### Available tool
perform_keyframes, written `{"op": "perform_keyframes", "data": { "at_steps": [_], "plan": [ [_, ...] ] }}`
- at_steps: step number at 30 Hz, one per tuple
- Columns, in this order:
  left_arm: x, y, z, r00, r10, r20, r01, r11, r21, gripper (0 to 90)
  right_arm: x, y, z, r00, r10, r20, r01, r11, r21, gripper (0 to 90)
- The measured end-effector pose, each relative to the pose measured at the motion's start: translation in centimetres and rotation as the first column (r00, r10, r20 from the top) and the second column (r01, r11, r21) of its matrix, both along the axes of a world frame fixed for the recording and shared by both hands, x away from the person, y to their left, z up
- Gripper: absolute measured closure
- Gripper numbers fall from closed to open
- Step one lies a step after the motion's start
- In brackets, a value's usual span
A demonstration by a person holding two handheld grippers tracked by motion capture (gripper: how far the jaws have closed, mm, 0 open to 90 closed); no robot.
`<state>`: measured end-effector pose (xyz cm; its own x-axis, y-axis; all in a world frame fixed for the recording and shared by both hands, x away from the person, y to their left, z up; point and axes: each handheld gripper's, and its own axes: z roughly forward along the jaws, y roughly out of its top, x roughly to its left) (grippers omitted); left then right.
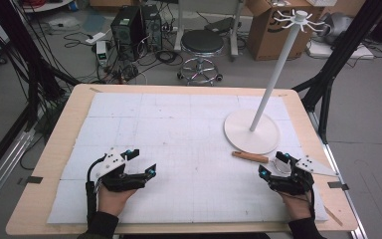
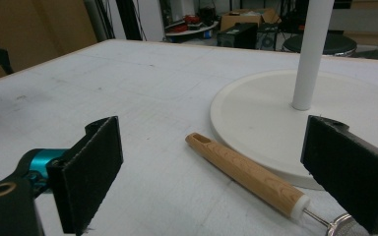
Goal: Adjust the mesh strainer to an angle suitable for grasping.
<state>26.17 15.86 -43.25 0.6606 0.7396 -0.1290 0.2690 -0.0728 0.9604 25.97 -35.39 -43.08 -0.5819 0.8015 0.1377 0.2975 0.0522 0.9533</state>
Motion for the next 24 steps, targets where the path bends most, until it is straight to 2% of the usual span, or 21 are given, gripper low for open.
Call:
{"op": "perform_keyframes", "data": {
  "at_steps": [9, 10, 11, 13, 16, 17, 18, 20, 21, 22, 24],
  "plan": [
    [-0.1, -0.1, -0.1, 1.0000, -0.006, -0.006, 0.006, 0.9999, 0.009, 18.1, 0.0, 0.1, 0.1, 1.0000, -0.005, -0.003, 0.005, 1.000, 0.012, 9.9],
    [-0.1, -0.1, -0.1, 1.0000, -0.005, -0.007, 0.005, 0.9999, 0.010, 18.1, 0.0, 0.0, 0.2, 0.9999, -0.011, -0.010, 0.011, 1.000, 0.027, 28.0],
    [-0.1, -0.2, -0.1, 0.9999, -0.007, -0.008, 0.007, 0.9999, 0.010, 18.1, 0.1, -0.1, 0.3, 0.9997, -0.016, -0.018, 0.016, 0.999, 0.035, 31.1],
    [-0.1, -0.2, -0.1, 0.9999, -0.006, -0.010, 0.006, 0.9999, 0.012, 18.1, 0.1, -0.3, 0.5, 0.9995, -0.014, -0.028, 0.015, 0.999, 0.032, 44.8],
    [-0.1, -0.1, -0.2, 0.9999, -0.006, -0.009, 0.006, 0.9999, 0.012, 18.1, 0.3, -0.6, 0.7, 0.9989, -0.009, -0.046, 0.010, 1.000, 0.026, 60.4],
    [-0.1, -0.1, -0.2, 1.0000, -0.003, -0.009, 0.003, 0.9999, 0.011, 18.1, 0.3, -0.6, 0.7, 0.9989, -0.009, -0.046, 0.010, 1.000, 0.026, 60.4],
    [0.0, -0.1, -0.3, 0.9999, -0.001, -0.010, 0.001, 0.9999, 0.015, 18.1, 0.5, -0.9, 0.8, 0.9984, -0.002, -0.056, 0.003, 0.999, 0.032, 73.6],
    [0.0, -0.1, -0.3, 0.9999, -0.003, -0.017, 0.003, 0.9998, 0.018, 18.1, 0.6, -1.0, 0.9, 0.9979, 0.001, -0.064, 0.002, 0.999, 0.036, 76.3],
    [0.0, -0.1, -0.3, 0.9999, -0.004, -0.016, 0.004, 0.9998, 0.017, 18.1, 0.7, -1.1, 1.1, 0.9974, -0.003, -0.072, 0.006, 0.999, 0.036, 81.5],
    [0.0, -0.1, -0.3, 0.9999, -0.004, -0.014, 0.004, 0.9999, 0.014, 18.1, 0.9, -1.3, 1.1, 0.9958, -0.004, -0.092, 0.007, 0.999, 0.032, 86.4],
    [0.0, -0.1, -0.3, 1.0000, -0.004, -0.009, 0.004, 1.0000, 0.008, 18.1, 1.3, -1.5, 1.1, 0.9934, -0.004, -0.114, 0.008, 0.999, 0.034, 88.9]
  ]
}}
